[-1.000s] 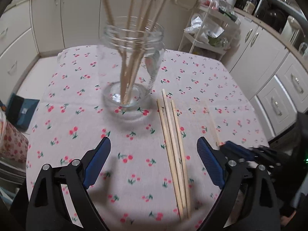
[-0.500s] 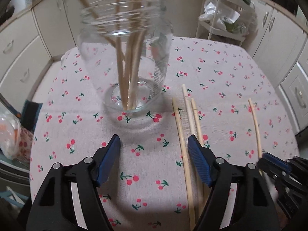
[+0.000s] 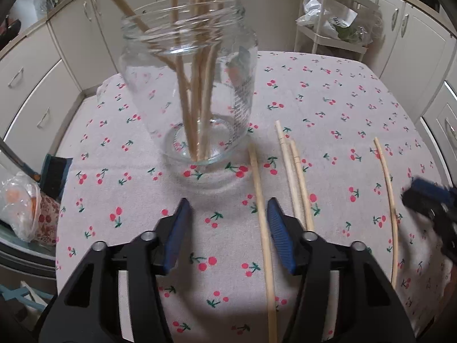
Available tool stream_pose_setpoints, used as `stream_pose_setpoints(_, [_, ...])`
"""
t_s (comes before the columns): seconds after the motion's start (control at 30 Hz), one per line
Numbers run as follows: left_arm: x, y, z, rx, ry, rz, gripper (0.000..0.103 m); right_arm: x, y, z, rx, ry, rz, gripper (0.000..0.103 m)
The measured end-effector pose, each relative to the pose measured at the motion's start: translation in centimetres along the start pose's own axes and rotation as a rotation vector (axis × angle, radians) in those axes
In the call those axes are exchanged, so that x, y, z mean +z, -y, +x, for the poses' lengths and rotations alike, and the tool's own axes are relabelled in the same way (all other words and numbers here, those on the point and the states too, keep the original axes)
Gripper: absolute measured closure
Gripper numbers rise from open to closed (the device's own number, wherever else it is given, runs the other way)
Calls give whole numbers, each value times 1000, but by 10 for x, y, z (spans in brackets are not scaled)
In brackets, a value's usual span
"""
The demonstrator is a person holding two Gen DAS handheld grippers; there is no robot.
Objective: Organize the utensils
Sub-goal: 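Grasp a wooden stick with the left tool while the right tool grasps another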
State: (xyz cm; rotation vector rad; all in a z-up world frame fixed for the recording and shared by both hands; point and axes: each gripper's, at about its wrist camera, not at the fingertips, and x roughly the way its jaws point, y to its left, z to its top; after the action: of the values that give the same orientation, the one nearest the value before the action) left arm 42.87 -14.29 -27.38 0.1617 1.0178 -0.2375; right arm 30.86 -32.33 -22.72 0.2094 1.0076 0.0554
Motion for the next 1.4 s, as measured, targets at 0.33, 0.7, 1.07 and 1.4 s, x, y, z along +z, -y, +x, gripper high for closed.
stream_pose_setpoints(0.33, [-4,7,-6,-82,-39,59,98,6,-13,20,-35,-23,-94,93])
stream_pose_setpoints(0.7, [17,3,8,-75,-27,24,62,14,-5,29,-35,-33,-73,77])
stream_pose_setpoints(1.07, [4,-22,1,-197,-25,-24,98,12,-16,23,62,-65,-126,97])
stream_pose_setpoints(1.4, [10,-34,0,-173,-51,-20,80,15,-18,32,35,-80,-160,79])
